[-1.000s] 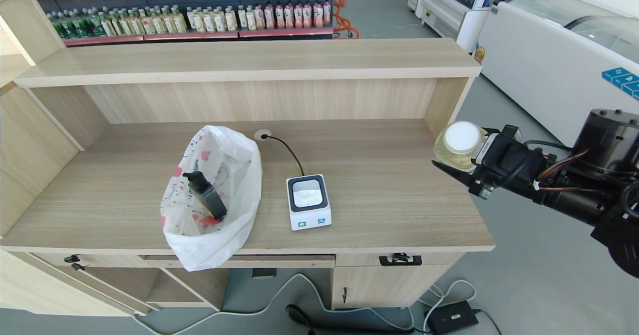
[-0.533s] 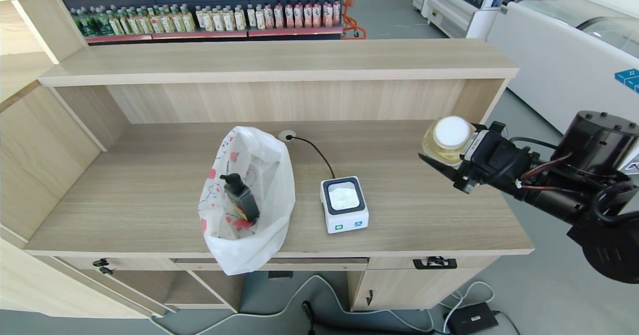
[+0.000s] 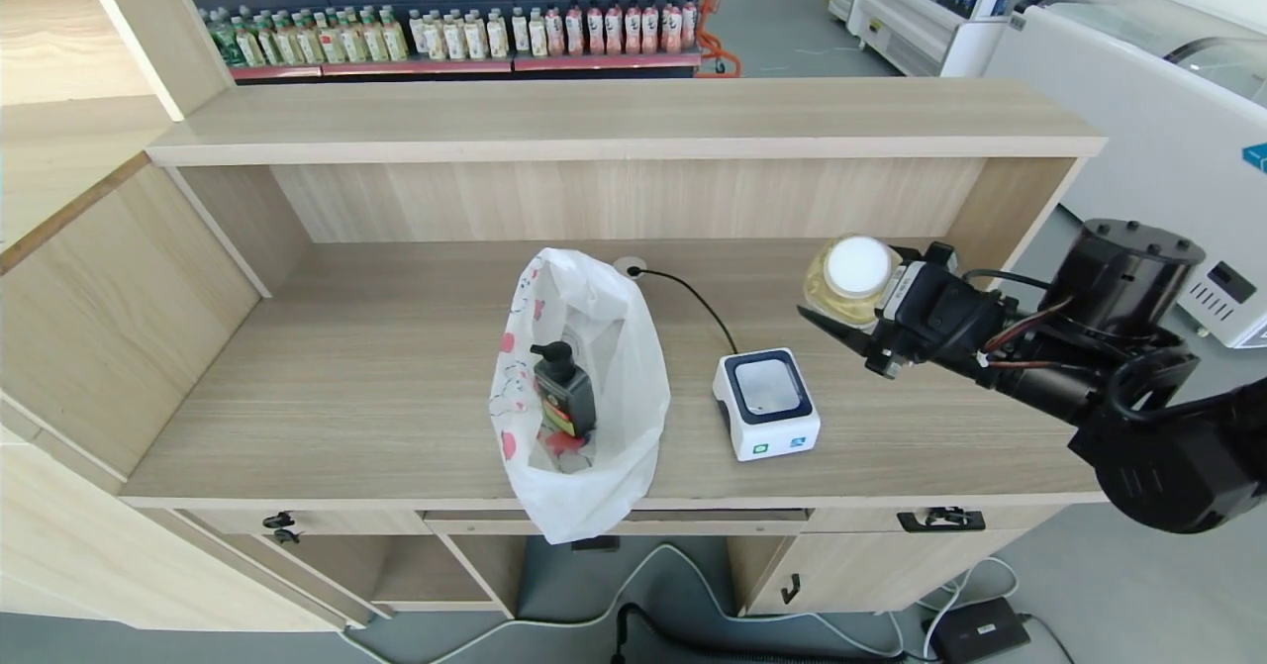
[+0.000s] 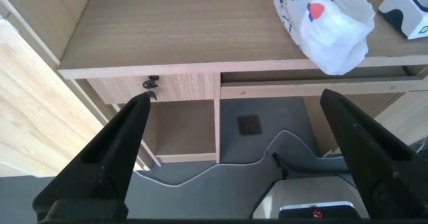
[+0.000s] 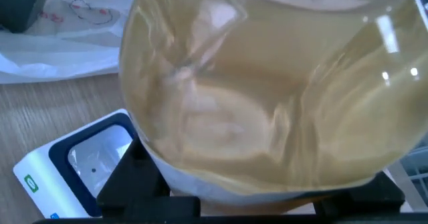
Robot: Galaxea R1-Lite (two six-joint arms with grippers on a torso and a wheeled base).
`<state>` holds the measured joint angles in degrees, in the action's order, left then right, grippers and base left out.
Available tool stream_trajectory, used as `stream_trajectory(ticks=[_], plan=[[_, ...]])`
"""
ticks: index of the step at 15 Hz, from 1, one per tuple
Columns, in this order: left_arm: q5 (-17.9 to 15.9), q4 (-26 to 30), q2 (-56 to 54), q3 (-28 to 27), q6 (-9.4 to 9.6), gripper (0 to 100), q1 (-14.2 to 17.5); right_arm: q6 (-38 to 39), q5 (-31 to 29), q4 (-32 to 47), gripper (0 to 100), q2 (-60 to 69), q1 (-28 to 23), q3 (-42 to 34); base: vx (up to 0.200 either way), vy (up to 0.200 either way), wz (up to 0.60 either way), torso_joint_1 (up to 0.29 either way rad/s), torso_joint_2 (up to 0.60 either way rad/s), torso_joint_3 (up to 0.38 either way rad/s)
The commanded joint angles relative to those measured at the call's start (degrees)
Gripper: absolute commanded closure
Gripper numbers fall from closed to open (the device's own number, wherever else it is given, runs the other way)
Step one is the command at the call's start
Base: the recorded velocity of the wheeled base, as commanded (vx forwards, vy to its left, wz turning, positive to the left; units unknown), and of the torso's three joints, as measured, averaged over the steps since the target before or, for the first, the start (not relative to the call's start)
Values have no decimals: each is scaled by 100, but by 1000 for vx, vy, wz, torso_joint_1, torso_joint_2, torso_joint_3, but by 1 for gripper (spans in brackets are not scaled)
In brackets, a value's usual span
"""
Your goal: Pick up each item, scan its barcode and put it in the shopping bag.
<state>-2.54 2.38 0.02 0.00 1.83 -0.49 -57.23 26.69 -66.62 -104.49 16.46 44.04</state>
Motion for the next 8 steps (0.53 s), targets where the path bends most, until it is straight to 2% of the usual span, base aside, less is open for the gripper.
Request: stream_trajectory(ticks=[1,8], plan=[[-1,0,-2,0,2,0,5,-16,21,-61,100,-177,-2,60,0,0,0,0,0,0],[-1,0,-2,0,2,0,5,-156,364,-967,100,-757,-143,-89,0,0,0,0,0,0]])
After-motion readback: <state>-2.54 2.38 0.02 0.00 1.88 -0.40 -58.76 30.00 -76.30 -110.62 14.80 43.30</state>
